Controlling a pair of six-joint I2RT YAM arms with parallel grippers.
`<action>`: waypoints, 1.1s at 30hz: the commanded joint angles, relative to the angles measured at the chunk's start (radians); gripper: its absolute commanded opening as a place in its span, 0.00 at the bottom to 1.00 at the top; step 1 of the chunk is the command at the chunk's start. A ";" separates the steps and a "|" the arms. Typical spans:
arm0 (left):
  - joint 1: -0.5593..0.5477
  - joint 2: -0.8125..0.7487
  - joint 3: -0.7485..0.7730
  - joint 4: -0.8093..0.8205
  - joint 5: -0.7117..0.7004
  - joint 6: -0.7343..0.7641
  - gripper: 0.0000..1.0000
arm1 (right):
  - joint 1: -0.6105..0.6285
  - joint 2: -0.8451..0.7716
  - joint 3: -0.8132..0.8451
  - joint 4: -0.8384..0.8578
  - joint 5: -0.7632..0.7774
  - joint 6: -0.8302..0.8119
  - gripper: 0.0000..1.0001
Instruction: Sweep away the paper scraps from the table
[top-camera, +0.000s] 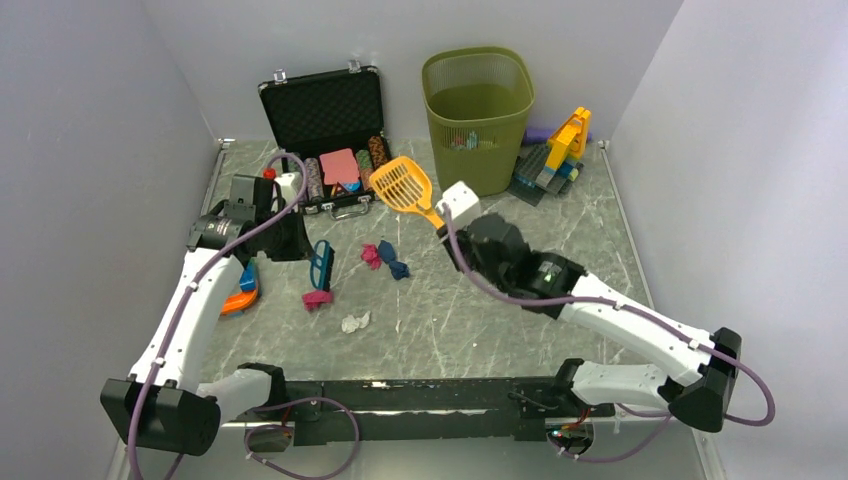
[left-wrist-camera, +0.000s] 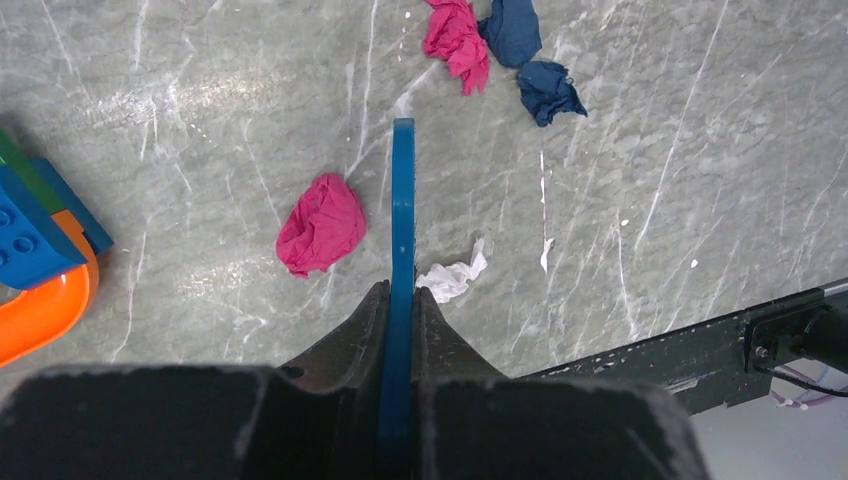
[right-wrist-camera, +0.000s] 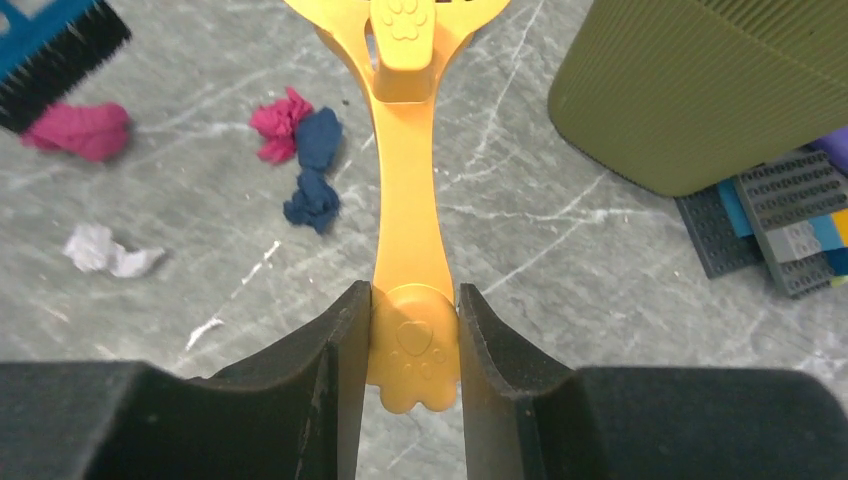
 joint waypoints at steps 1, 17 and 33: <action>0.003 0.011 0.013 0.054 0.033 -0.024 0.00 | 0.146 -0.044 -0.111 0.109 0.343 -0.080 0.00; -0.221 0.187 0.079 0.272 0.061 -0.195 0.00 | 0.326 -0.179 -0.266 -0.149 0.479 0.486 0.00; -0.322 0.606 0.180 0.609 -0.043 -0.485 0.00 | 0.325 -0.262 -0.296 -0.300 0.463 0.737 0.00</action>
